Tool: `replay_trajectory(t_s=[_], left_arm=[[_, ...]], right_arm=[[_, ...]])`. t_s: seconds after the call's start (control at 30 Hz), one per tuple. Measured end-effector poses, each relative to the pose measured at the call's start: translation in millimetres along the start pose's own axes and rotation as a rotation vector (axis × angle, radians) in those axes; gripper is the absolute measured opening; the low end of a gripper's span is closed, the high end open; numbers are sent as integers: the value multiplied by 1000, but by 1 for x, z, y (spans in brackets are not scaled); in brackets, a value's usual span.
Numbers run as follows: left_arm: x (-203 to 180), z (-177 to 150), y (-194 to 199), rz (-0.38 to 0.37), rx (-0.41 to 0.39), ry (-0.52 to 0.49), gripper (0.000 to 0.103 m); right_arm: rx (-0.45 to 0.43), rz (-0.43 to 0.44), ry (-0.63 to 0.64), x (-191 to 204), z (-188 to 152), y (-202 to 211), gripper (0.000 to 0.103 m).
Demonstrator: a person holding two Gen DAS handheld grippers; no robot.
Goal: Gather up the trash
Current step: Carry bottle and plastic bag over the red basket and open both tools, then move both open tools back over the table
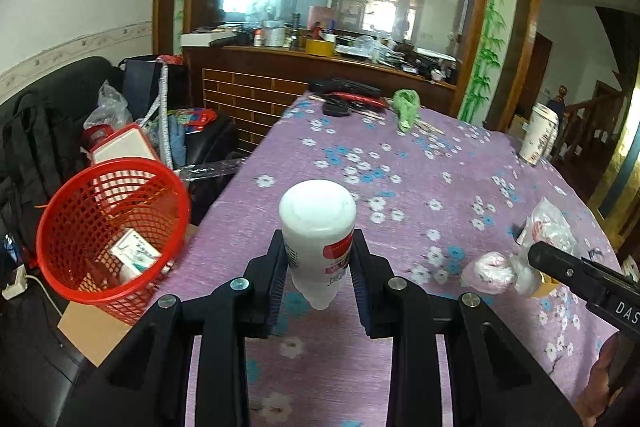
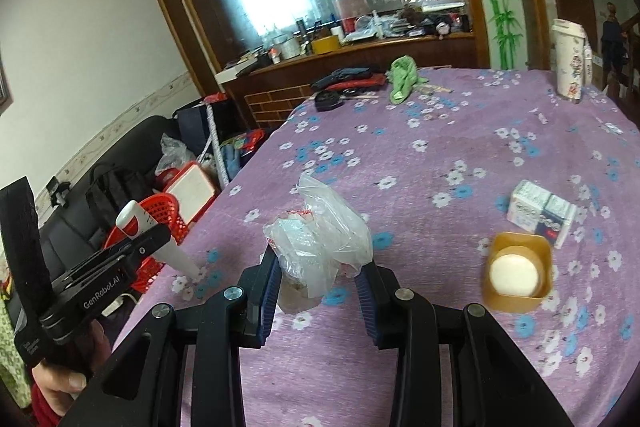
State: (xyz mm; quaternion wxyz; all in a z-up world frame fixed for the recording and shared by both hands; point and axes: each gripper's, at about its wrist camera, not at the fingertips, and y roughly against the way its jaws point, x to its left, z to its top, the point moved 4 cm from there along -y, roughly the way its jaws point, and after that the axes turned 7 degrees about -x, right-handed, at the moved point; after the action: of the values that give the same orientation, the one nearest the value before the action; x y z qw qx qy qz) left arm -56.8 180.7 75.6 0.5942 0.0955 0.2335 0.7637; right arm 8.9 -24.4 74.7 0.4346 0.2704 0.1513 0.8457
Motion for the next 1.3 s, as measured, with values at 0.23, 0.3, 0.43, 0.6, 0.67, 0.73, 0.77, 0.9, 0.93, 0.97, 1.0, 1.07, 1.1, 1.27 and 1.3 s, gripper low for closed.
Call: replay_trajectory(t_s=[0.23,0.3,0.43,0.6,0.67,0.73,0.77,0.9,0.93,0.97,1.0,1.07,1.1,1.27,1.3], left_arm=[[49,15,3,60,-26,51,29],[65,20,4,78,-31,67,29],[100,24,6,121,-34,87,29],[147,27,5,175,-20,112,29],[163,28,4,195,-16,117,29],[177,29,2,220,-10,111,29],[183,29,1,228,-4,111,29],[204,30,-8,243,18,121,29],[208,30,-9,247,19,121,29],[211,30,-11,251,22,122,29],[213,30,-13,251,25,123,29],[217,32,-17,251,22,123,29],[217,32,-18,252,18,118,29],[226,37,-18,269,-4,157,71],[226,37,-15,269,-14,163,71]], right_arm=[[48,71,41,39,7,-24,38],[62,94,58,53,9,-32,38],[92,146,89,86,12,-48,38],[132,214,127,131,13,-73,38],[147,233,142,149,13,-82,38],[160,256,156,166,13,-93,38],[166,267,168,177,13,-99,38],[194,305,188,205,12,-122,39],[201,312,192,212,12,-128,39],[208,318,195,219,12,-136,39],[217,321,193,225,11,-144,39],[231,331,184,234,12,-159,41],[234,329,186,240,12,-167,43],[283,340,176,251,10,-192,50],[276,339,173,248,11,-191,51]])
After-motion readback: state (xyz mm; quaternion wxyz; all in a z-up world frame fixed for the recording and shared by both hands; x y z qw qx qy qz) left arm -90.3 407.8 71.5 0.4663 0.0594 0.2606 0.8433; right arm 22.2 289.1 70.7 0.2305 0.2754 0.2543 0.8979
